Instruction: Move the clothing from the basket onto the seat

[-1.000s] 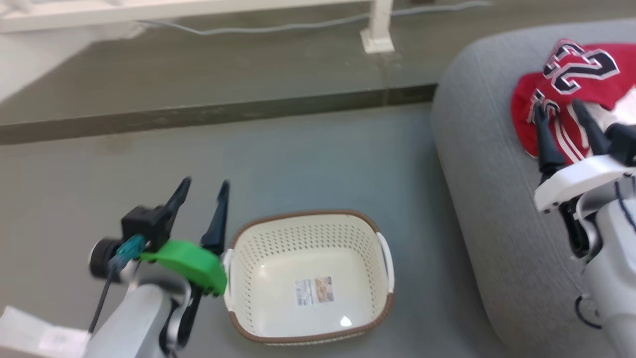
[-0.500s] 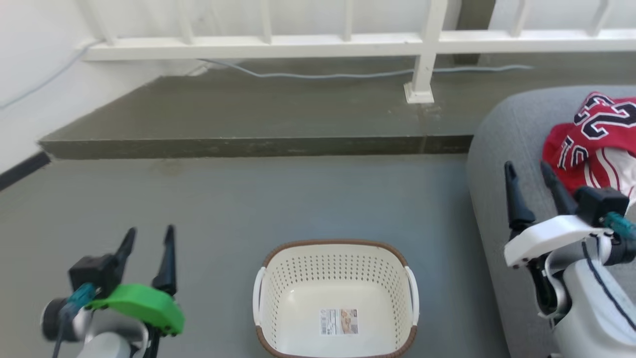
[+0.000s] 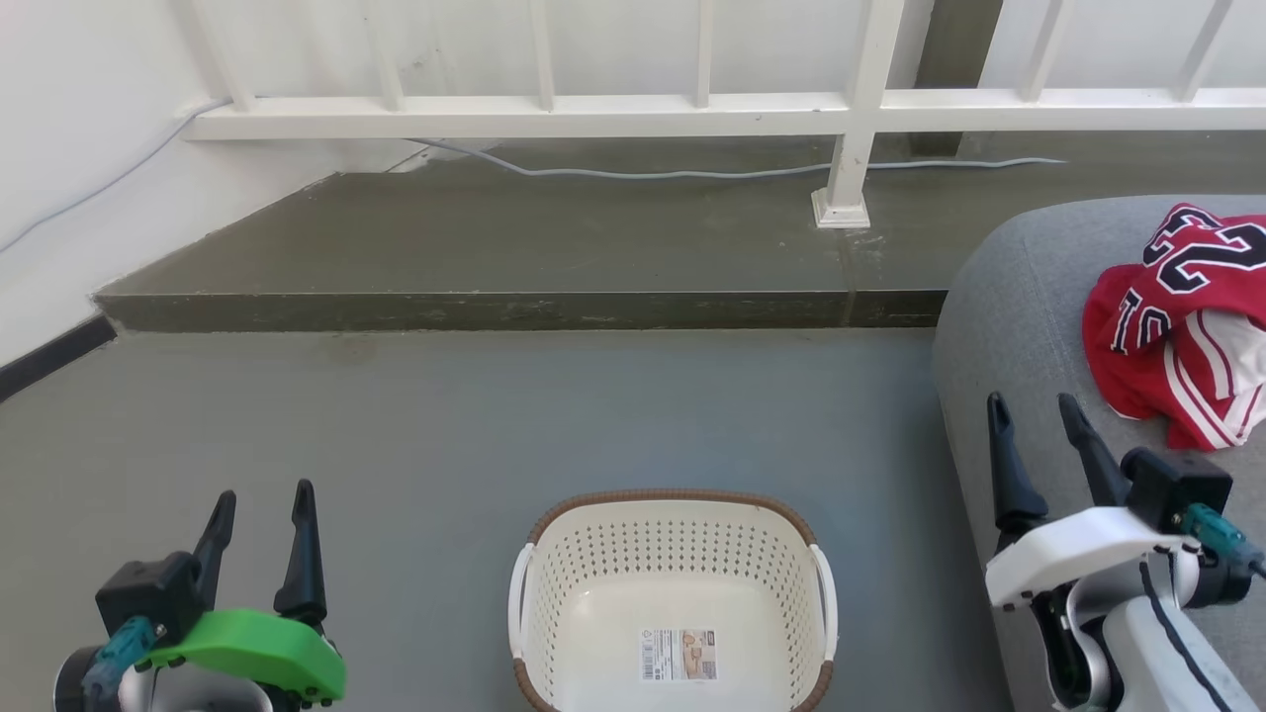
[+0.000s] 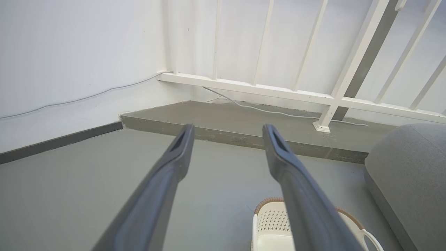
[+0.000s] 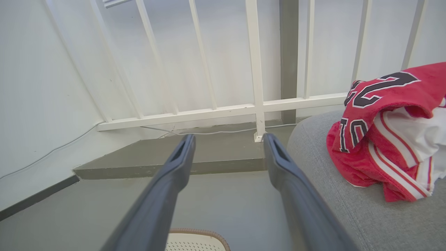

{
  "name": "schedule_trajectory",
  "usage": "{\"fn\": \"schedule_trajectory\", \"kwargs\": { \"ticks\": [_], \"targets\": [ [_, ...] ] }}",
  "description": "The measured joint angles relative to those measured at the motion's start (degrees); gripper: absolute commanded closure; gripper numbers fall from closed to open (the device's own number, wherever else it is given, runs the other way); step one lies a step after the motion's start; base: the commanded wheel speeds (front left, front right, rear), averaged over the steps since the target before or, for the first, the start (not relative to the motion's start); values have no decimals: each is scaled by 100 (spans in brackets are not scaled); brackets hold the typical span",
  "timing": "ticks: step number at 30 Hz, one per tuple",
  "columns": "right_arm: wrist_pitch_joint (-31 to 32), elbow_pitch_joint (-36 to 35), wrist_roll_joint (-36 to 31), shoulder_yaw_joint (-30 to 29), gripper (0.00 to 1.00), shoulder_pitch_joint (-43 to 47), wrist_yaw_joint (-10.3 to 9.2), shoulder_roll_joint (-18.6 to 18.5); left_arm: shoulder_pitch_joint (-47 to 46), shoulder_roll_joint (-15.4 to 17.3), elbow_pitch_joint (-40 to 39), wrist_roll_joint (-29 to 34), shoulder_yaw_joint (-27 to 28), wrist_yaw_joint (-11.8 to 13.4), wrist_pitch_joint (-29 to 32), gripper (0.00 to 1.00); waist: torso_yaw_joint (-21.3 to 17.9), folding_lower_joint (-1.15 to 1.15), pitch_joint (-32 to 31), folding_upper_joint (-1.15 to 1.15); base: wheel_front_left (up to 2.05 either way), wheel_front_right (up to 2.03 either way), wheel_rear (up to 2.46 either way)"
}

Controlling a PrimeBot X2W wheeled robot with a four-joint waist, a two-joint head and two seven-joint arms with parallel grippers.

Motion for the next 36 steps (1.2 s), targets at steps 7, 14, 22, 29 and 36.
{"fn": "schedule_trajectory", "kwargs": {
  "ticks": [7,14,22,29,36],
  "targets": [
    [1,-246,0,32,0,218,-30,27,218,-47,-143,87,43,0,0,0,-35,0,8,0,0,0,0],
    [44,-498,-21,27,0,367,-92,21,345,-135,-299,292,73,0,0,0,-65,0,33,0,0,0,0],
    [137,-777,-35,20,0,456,-130,11,394,-168,-423,393,124,0,0,0,-70,0,69,0,0,0,0],
    [194,-947,-69,-14,0,582,-182,-3,480,-197,-523,556,177,0,0,0,-64,0,103,0,0,0,0],
    [263,-1124,-81,-46,0,644,-223,-11,496,-232,-592,612,211,0,0,0,-48,0,132,0,0,0,0]
  ]
}}
